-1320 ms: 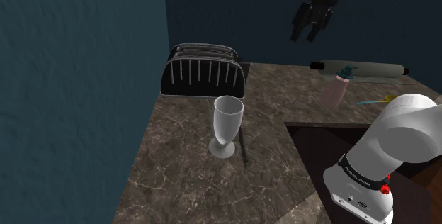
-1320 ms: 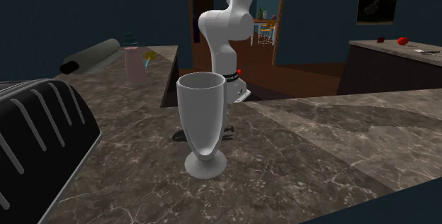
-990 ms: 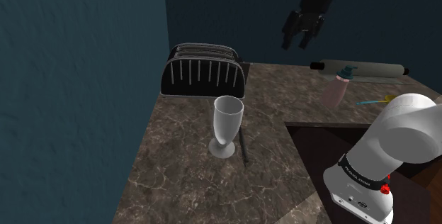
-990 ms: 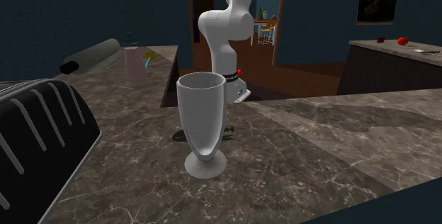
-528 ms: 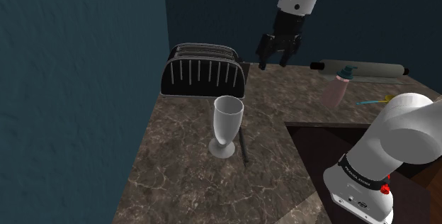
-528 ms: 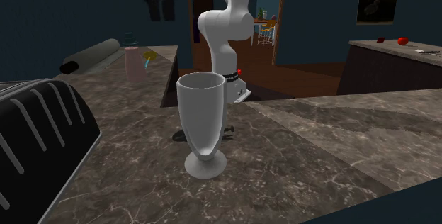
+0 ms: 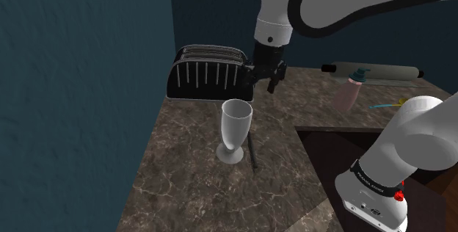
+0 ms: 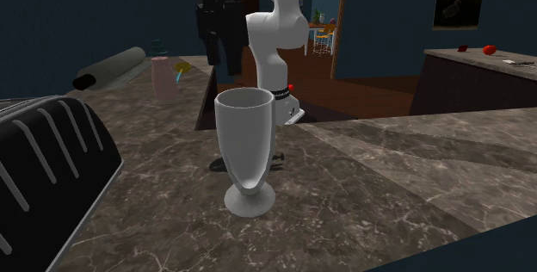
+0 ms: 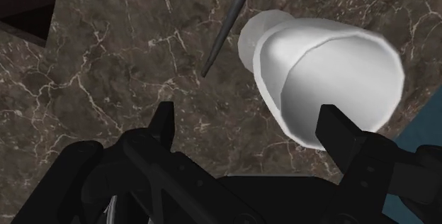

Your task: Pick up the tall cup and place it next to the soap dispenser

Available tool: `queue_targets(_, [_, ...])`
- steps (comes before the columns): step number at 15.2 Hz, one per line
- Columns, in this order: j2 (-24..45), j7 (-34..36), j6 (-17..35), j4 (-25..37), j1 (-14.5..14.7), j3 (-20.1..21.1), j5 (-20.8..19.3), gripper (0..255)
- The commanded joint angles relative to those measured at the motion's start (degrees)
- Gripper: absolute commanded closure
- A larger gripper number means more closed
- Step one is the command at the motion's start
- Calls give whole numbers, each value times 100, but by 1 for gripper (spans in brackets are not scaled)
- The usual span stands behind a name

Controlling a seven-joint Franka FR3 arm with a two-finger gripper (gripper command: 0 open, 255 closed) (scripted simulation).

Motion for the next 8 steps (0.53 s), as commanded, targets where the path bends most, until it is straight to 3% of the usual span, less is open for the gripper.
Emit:
queue_targets(1, [360, 337, 161, 134, 13, 238, -45, 0])
queue_targets(8, [706, 511, 735, -132, 24, 412, -88, 0])
